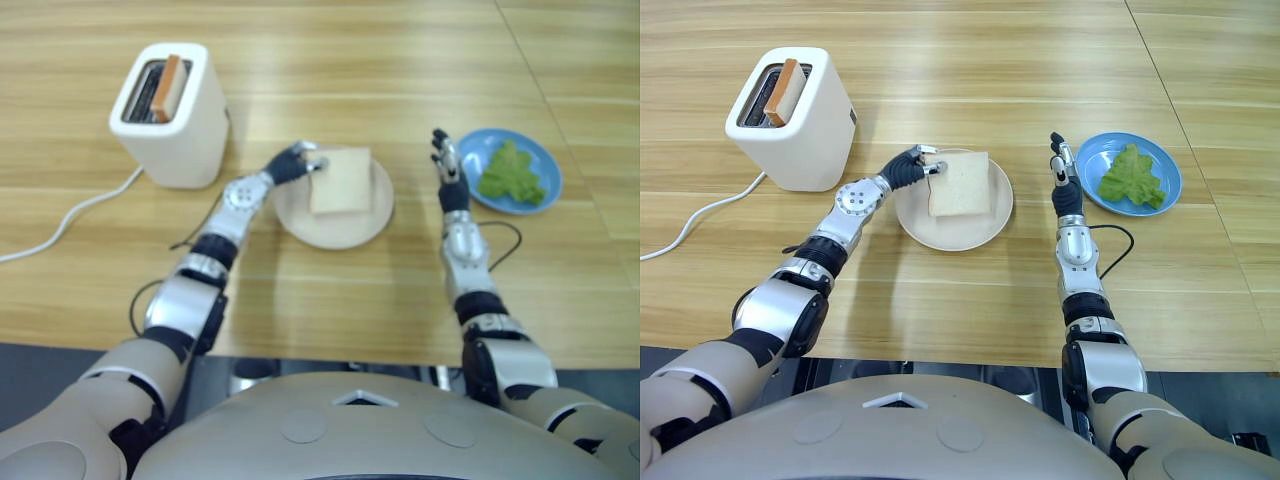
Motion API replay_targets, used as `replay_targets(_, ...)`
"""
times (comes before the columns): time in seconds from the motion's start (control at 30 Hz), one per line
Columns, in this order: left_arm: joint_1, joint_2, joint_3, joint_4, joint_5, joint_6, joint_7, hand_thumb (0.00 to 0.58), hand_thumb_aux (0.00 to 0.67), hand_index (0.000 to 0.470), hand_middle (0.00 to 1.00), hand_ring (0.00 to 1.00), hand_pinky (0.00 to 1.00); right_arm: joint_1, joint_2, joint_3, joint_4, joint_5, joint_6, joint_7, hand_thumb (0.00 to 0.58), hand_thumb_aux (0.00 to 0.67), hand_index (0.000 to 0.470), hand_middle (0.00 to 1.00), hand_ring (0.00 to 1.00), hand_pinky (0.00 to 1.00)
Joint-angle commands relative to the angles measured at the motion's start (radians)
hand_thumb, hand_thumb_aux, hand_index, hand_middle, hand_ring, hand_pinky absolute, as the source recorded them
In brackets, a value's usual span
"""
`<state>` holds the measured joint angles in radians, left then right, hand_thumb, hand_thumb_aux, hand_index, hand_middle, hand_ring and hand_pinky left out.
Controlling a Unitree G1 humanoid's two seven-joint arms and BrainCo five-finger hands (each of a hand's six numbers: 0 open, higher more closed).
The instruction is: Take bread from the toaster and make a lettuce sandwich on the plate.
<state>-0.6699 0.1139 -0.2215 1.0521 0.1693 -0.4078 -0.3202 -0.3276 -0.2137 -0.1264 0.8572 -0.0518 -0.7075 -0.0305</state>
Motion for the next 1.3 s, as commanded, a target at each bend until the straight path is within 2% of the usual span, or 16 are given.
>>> replay_targets(0.03,-0.003,0.006,-0.032,0.048,0.055,-0.015,0.009,0.580,0.670,0.460,1.00,1.00,1.00,0.010,-0.013,0.000,-0.006,0.002,0.013,0.007,0.000,0.000,0.000,0.00,0.00,0.00)
replay_targets(0.07,0.001,0.009,-0.040,0.048,0.067,-0.022,0.009,0.546,0.507,0.348,1.00,1.00,1.00,0.011,-0.014,-0.001,-0.008,0.002,0.014,0.008,0.000,0.000,0.000,0.00,0.00,0.00)
replay_targets(0.1,0.005,0.013,-0.040,0.045,0.071,-0.026,0.015,0.546,0.507,0.348,1.00,1.00,1.00,0.011,-0.016,-0.002,-0.010,0.003,0.014,0.009,0.000,0.000,0.000,0.00,0.00,0.00)
replay_targets(0.13,0.007,0.017,-0.038,0.040,0.074,-0.030,0.021,0.000,0.000,0.000,0.22,0.22,0.22,0.010,-0.018,-0.002,-0.012,0.004,0.015,0.010,0.000,0.000,0.000,0.00,0.00,0.00)
replay_targets(0.17,0.009,0.023,-0.033,0.031,0.076,-0.037,0.031,0.000,0.000,0.000,0.00,0.00,0.00,0.010,-0.020,-0.002,-0.014,0.005,0.016,0.011,0.000,0.000,0.000,0.00,0.00,0.00)
replay_targets(0.3,0.030,0.053,-0.019,-0.057,0.075,-0.075,0.061,0.000,0.000,0.000,0.00,0.00,0.00,0.011,-0.030,0.001,-0.032,0.000,0.013,0.011,0.000,0.000,0.000,0.00,0.00,0.00)
replay_targets(0.53,0.130,0.096,0.014,-0.382,0.078,-0.071,0.128,0.000,0.000,0.000,0.00,0.00,0.00,0.046,-0.087,0.026,-0.155,-0.093,-0.015,-0.025,0.000,0.000,0.000,0.00,0.00,0.00)
replay_targets(0.67,0.172,0.118,0.067,-0.519,0.051,-0.015,0.159,0.000,0.000,0.000,0.00,0.00,0.00,0.076,-0.208,0.025,-0.286,-0.255,0.004,-0.100,0.000,0.000,0.000,0.00,0.00,0.00)
replay_targets(0.77,0.185,0.124,0.083,-0.542,0.046,0.012,0.163,0.000,0.000,0.000,0.00,0.00,0.00,0.080,-0.362,0.006,-0.323,-0.417,0.065,-0.209,0.000,0.000,0.000,0.00,0.00,0.00)
replay_targets(0.9,0.190,0.118,0.095,-0.510,0.040,0.026,0.167,0.000,0.000,0.000,0.00,0.00,0.00,0.028,-0.606,0.110,-0.217,-0.733,0.277,-0.396,0.000,0.000,0.000,0.00,0.00,0.00)
replay_targets(1.0,0.192,0.115,0.091,-0.485,0.052,0.032,0.178,0.000,0.000,0.000,0.00,0.00,0.00,-0.063,-0.710,0.259,-0.031,-0.904,0.411,-0.454,0.000,0.000,0.000,0.00,0.00,0.00)
replay_targets(1.17,0.196,0.102,0.080,-0.466,0.058,0.031,0.181,0.000,0.000,0.000,0.00,0.00,0.00,-0.186,-0.733,0.454,0.236,-1.024,0.478,-0.489,0.000,0.000,0.000,0.00,0.00,0.00)
replay_targets(1.3,0.197,0.093,0.079,-0.457,0.048,0.032,0.171,0.000,0.000,0.000,0.00,0.00,0.00,-0.230,-0.706,0.550,0.343,-1.038,0.489,-0.485,0.000,0.000,0.000,0.00,0.00,0.00)
